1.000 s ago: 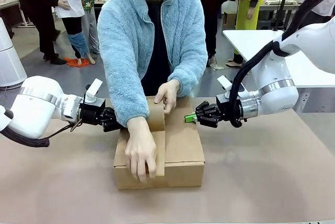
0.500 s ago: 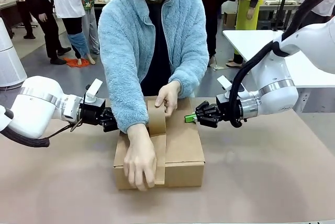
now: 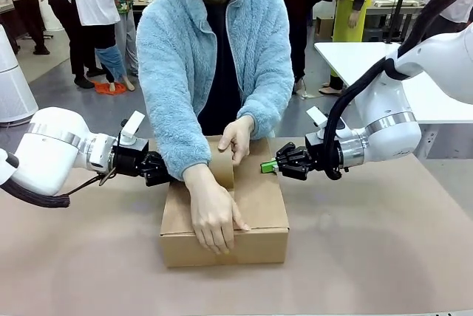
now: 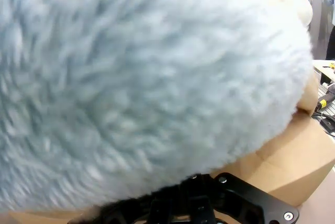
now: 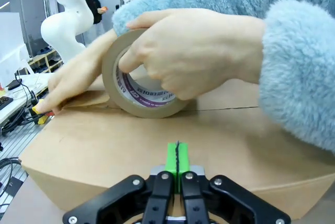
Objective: Wrap the clocks to prevent damage.
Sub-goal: After the human seals the box with tape, release both hands from the side flaps of the Package Box.
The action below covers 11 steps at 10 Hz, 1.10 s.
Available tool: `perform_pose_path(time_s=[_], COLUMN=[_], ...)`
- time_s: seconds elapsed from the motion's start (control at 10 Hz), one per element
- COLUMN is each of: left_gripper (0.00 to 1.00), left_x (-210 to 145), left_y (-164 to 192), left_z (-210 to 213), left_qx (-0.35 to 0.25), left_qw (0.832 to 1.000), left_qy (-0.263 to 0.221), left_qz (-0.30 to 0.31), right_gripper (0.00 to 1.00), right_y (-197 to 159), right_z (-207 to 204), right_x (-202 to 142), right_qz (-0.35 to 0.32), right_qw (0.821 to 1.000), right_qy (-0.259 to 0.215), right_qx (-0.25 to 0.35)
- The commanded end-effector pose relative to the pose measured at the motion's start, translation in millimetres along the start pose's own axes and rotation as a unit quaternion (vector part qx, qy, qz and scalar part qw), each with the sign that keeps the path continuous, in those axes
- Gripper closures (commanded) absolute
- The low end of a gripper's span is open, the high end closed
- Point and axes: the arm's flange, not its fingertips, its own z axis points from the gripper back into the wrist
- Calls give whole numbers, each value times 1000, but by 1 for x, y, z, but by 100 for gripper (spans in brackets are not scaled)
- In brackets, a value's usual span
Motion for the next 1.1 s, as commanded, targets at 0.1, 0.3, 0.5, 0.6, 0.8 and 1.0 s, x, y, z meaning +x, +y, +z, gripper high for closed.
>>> perform_pose_path(time_s=[0.1,0.3,0.5,0.6,0.8,1.0], left_gripper=[100,100,100,100,100,100], left_x=[-2,-2,-2,-2,-2,-2], left_y=[0,0,0,0,0,0], left_z=[0,0,0,0,0,0], left_qx=[4,4,4,4,4,4], left_qw=[1000,1000,1000,1000,1000,1000], left_qy=[9,9,9,9,9,9], left_qz=[-1,-1,-1,-1,-1,-1], right_gripper=[99,99,99,99,99,99], right_y=[1,1,1,1,1,1], right_z=[-2,-2,-2,-2,-2,-2], right_x=[-2,-2,-2,-2,-2,-2], right_qz=[-4,-4,-4,-4,-4,-4], right_qw=[1000,1000,1000,1000,1000,1000], right_qy=[3,3,3,3,3,3], right_qx=[-10,-10,-10,-10,-10,-10])
